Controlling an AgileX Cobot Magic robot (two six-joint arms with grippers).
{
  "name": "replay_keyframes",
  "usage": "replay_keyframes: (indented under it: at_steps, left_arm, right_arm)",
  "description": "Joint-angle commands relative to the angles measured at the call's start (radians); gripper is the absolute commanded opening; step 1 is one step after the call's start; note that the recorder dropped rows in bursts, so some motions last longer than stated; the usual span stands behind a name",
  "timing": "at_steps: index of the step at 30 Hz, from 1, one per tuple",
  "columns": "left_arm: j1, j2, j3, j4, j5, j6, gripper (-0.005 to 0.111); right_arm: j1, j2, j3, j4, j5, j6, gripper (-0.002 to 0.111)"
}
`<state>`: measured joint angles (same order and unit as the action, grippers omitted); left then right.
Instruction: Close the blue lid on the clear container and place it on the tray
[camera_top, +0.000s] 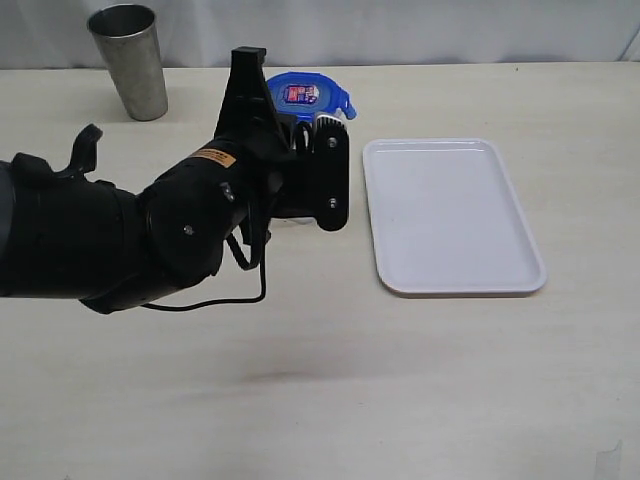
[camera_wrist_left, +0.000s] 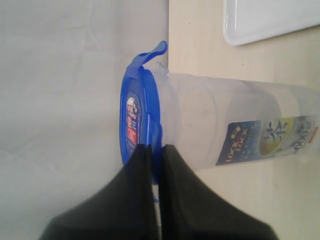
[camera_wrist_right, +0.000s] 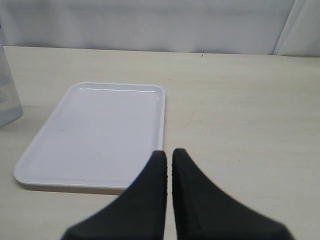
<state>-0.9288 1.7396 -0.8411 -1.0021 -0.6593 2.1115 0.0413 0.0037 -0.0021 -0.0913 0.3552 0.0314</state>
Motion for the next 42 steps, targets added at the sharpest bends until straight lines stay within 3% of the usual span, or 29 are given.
replay_keyframes:
  at_steps: [1, 28, 42]
  left_arm:
    - [0.000, -0.009, 0.000, 0.014, 0.003, 0.031, 0.000]
    - [0.000, -0.009, 0.000, 0.025, 0.040, 0.031, 0.000]
    - [0.000, -0.009, 0.000, 0.015, -0.041, 0.031, 0.000]
  right_arm:
    - [-0.005, -0.004, 0.002, 0.001, -0.009, -0.001, 0.004]
    - [-0.005, -0.004, 0.002, 0.001, -0.009, -0.001, 0.004]
    - [-0.005, -0.004, 0.002, 0.001, -0.009, -0.001, 0.004]
